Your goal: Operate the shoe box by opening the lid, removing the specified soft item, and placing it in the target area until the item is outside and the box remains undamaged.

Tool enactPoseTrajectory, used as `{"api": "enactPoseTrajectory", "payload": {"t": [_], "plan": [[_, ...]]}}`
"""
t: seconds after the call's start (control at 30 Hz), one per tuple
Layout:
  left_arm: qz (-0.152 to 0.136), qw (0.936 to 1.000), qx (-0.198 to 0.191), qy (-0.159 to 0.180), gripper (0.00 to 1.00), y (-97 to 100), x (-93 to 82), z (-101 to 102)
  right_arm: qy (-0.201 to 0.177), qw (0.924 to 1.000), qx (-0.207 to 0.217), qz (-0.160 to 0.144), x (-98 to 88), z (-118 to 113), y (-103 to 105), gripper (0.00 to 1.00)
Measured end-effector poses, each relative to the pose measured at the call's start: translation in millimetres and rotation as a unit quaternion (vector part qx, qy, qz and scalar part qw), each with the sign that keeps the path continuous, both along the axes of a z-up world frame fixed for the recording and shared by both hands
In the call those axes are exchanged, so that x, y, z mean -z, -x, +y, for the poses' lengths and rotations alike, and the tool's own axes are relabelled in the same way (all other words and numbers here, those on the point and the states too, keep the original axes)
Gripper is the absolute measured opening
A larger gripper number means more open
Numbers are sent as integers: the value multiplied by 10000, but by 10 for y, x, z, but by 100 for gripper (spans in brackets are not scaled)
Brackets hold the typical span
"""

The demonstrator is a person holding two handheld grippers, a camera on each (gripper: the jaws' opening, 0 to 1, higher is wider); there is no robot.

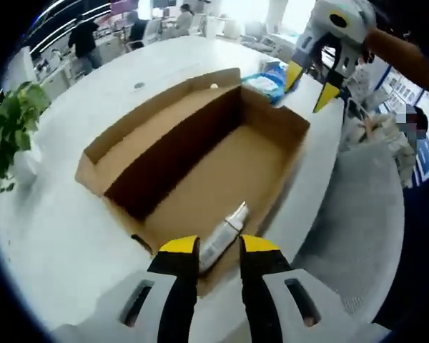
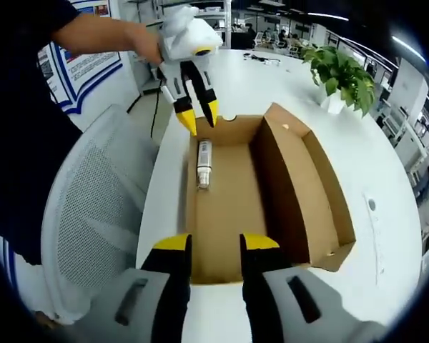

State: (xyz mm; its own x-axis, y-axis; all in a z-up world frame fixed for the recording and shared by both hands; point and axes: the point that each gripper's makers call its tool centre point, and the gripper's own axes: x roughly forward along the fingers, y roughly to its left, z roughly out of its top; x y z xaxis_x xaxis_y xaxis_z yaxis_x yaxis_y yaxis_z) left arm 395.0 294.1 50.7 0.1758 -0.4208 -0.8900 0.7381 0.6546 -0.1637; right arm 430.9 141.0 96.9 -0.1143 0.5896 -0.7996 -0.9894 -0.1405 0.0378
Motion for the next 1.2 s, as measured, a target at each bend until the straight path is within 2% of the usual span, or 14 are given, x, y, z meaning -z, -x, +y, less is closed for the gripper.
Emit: {"api": "enactPoseTrajectory", "payload": {"t": [0.03,0.1,0.13,0.2,0.23,0.3,0.53,0.63,0.77,0.83,1.03,1.2], "plan": [[-53,9998,179,-52,20,-33,12,4,5,10000,-15,16,5,9,9,24],[204,9977,627,-154,19,16,52,7,0,10000,-31,42,14,30,26,24],[199,9970,739,-140,20,-4,62,-5,-6,10000,-42,46,17,33,28,24],[406,9949,912,-113,18,-4,50,-26,-43,9999,13,90,24,53,26,24],[368,9929,1121,-175,18,-27,49,-25,-40,9999,2,101,37,58,31,24],[388,9901,1281,-415,20,-65,89,28,-27,9999,1,112,71,65,20,24],[552,9775,1946,-604,20,-56,222,28,-68,9998,13,194,107,122,-15,24],[573,9730,2119,-708,22,-68,304,46,-74,9997,26,213,131,144,-41,24],[685,9618,2458,-990,23,-61,461,129,-90,9996,55,265,151,153,-46,24],[755,9561,2642,-1021,22,-19,510,125,-85,9995,71,280,170,156,-59,24],[786,9536,2729,-996,23,-25,563,100,-25,9995,98,287,261,138,-103,24],[763,9481,2876,-1121,24,6,655,100,-36,9993,127,347,295,142,-115,23]]}}
